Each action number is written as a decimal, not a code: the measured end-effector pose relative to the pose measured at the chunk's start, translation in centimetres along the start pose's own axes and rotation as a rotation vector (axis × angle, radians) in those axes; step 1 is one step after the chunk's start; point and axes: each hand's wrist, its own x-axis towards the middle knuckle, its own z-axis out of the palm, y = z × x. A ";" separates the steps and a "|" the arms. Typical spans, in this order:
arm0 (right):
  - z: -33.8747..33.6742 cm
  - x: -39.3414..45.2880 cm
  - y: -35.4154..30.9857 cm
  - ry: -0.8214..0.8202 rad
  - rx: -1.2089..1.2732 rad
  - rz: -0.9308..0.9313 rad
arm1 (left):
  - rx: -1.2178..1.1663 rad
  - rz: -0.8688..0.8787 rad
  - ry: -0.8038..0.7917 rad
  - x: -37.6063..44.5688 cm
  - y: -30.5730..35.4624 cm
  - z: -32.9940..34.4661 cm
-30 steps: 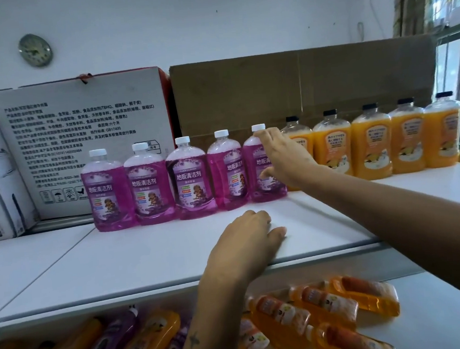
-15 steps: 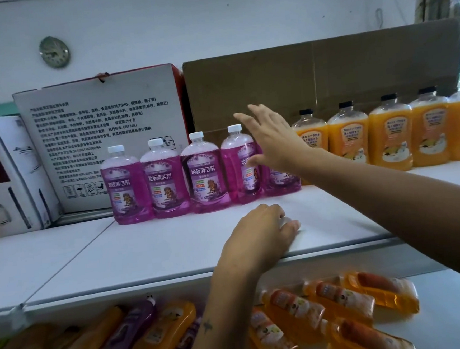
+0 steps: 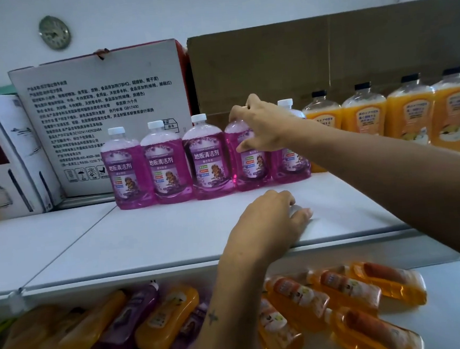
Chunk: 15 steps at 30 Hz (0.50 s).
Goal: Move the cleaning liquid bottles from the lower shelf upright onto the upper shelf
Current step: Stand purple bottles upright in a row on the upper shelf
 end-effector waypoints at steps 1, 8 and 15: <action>0.0 0.0 -0.2 0.005 -0.006 0.004 | 0.000 -0.001 -0.003 0.0 0.0 0.0; 0.6 0.2 -1.1 0.038 0.007 0.028 | 0.062 0.013 0.043 0.4 0.1 0.6; 0.9 0.9 -2.7 0.062 0.001 0.045 | 0.050 0.011 0.062 0.4 0.1 0.7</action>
